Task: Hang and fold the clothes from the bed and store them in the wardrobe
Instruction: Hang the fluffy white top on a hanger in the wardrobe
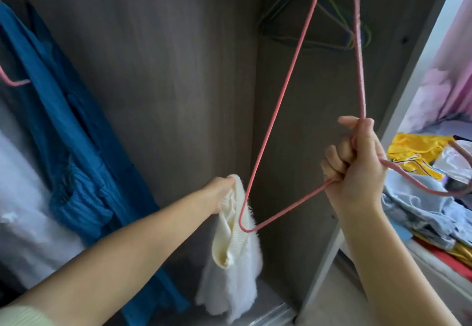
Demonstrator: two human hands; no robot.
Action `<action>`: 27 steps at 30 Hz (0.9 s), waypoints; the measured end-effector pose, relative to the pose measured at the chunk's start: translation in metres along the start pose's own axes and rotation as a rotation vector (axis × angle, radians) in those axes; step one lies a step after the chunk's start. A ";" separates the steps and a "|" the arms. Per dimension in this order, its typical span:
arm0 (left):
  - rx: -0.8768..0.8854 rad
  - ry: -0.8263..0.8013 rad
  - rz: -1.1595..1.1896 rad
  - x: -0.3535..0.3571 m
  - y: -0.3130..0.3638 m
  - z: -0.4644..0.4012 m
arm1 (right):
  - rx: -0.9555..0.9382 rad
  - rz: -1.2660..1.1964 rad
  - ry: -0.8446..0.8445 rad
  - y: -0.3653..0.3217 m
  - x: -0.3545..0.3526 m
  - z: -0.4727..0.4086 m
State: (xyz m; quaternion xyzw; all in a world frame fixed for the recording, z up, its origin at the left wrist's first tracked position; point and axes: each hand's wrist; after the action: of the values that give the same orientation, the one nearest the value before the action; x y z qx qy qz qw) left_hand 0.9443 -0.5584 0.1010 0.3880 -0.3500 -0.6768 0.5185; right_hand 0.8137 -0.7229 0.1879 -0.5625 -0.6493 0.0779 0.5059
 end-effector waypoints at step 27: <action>0.108 0.021 0.234 0.011 0.086 0.037 | 0.289 0.630 -0.358 0.053 -0.053 0.022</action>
State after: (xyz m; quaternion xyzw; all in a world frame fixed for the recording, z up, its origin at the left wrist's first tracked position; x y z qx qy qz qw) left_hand 0.9468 -0.5850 0.1918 0.3787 -0.4233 -0.5880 0.5759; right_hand 0.8243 -0.7367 0.1111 -0.6346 -0.5053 0.4170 0.4100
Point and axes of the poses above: each hand's wrist, its own z-axis away from the middle knuckle, its own x-axis out of the palm, y = z × x, and after that the axes turned 1 degree about y, right-handed
